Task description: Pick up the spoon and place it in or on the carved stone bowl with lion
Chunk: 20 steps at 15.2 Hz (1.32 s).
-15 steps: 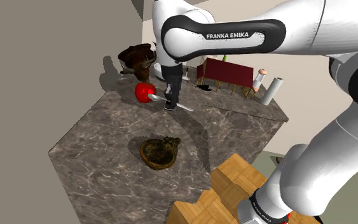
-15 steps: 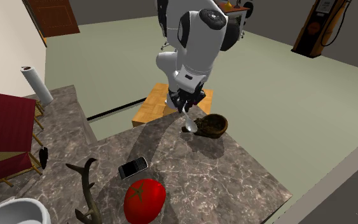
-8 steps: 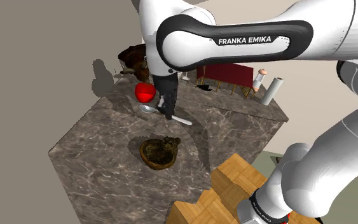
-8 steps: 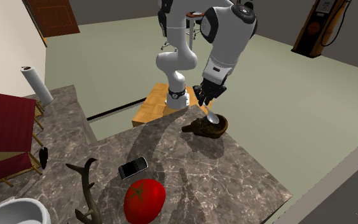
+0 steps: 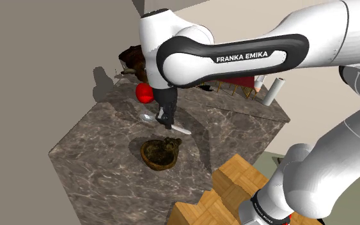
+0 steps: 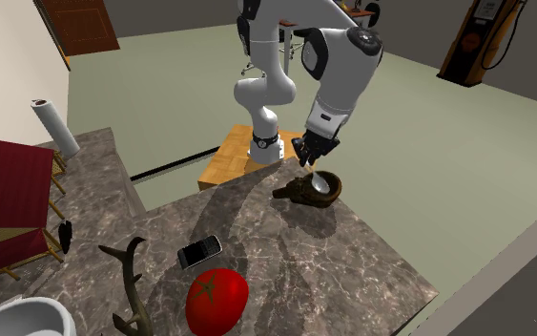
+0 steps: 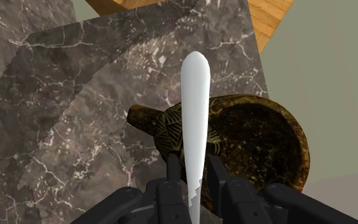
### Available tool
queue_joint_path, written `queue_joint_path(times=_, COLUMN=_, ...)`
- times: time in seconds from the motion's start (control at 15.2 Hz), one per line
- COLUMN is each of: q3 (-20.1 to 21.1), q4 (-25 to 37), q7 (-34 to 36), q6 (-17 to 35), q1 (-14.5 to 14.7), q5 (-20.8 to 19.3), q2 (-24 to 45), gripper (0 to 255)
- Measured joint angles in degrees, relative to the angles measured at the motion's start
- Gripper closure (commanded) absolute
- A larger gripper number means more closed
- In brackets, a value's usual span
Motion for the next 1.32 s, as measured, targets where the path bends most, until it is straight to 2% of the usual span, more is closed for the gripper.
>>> queue_joint_path(times=0.53, q3=0.2, q4=-4.8, q7=1.1, q6=6.1, q1=0.1, q5=-0.4, q2=1.4, gripper=255)
queue_joint_path(times=0.92, q3=0.3, q4=-4.9, q7=1.2, q6=6.5, q1=0.1, q5=-0.5, q2=1.7, gripper=255)
queue_joint_path(times=0.99, q3=0.3, q4=-4.9, q7=1.2, q6=6.5, q1=0.1, q5=-0.5, q2=1.7, gripper=0)
queue_joint_path(times=1.32, q3=0.3, q4=-4.9, q7=1.2, q6=6.5, q1=0.1, q5=-0.5, q2=1.7, gripper=0)
